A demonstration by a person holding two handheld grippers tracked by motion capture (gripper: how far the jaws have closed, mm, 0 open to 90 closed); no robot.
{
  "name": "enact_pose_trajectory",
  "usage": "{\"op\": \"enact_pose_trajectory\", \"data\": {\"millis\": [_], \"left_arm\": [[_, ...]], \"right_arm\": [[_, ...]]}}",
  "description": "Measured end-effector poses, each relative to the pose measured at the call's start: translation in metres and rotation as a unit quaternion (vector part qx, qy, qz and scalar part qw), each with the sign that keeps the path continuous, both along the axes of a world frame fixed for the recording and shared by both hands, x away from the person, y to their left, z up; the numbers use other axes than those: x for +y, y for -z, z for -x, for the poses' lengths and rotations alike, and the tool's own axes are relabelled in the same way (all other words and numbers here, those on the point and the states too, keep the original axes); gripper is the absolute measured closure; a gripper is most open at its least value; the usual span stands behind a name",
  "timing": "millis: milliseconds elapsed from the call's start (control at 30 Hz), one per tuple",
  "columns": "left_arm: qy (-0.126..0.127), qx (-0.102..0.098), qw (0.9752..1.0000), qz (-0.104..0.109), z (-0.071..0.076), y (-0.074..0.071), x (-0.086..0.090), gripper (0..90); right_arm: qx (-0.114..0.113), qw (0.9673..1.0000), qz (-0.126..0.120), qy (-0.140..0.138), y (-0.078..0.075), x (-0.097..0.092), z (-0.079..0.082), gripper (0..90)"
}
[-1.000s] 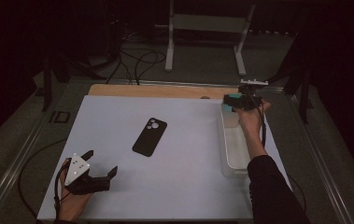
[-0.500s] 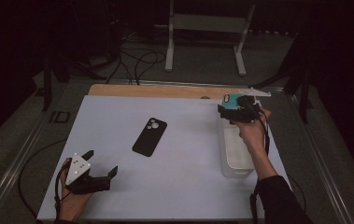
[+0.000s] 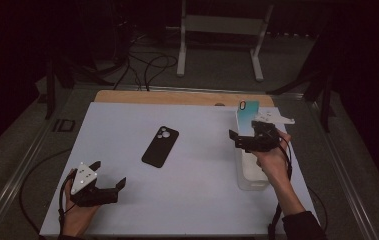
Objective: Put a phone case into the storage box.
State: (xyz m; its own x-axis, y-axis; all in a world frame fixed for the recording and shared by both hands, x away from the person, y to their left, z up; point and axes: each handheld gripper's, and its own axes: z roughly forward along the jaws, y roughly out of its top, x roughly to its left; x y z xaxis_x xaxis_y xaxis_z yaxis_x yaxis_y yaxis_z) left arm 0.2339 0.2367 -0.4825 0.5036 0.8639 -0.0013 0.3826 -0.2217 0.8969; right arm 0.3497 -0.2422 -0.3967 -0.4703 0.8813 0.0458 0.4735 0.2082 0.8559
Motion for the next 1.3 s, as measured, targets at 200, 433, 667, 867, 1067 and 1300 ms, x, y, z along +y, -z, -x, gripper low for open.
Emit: {"op": "enact_pose_trajectory", "data": {"millis": [200, 433, 667, 867, 1067, 1300], "left_arm": [[-0.002, 0.0, 1.0, 0.001, 0.0, -0.003, 0.0, 0.0], [-0.001, 0.001, 1.0, -0.001, -0.002, -0.007, -0.003, 0.0], [0.0, -0.001, 1.0, -0.001, -0.003, -0.009, -0.004, 0.0], [-0.003, 0.0, 1.0, -0.002, -0.003, -0.01, -0.005, 0.0], [-0.003, 0.001, 1.0, -0.004, -0.006, -0.012, -0.008, 0.0], [-0.002, 0.01, 0.9999, 0.001, -0.014, -0.02, -0.012, 0.0]], "right_arm": [[-0.019, 0.9994, -0.019, -0.021, 0.013, -0.001, 0.029, 9.3], [-0.038, 0.9982, -0.032, -0.035, 0.03, -0.005, 0.056, 10.1], [-0.055, 0.9968, -0.041, -0.041, 0.042, -0.006, 0.075, 10.1], [-0.071, 0.9944, -0.064, -0.047, 0.057, -0.009, 0.09, 10.1], [-0.083, 0.9935, -0.058, -0.052, 0.062, -0.008, 0.097, 10.1], [-0.075, 0.9941, -0.067, -0.041, 0.065, -0.011, 0.1, 9.1]]}}
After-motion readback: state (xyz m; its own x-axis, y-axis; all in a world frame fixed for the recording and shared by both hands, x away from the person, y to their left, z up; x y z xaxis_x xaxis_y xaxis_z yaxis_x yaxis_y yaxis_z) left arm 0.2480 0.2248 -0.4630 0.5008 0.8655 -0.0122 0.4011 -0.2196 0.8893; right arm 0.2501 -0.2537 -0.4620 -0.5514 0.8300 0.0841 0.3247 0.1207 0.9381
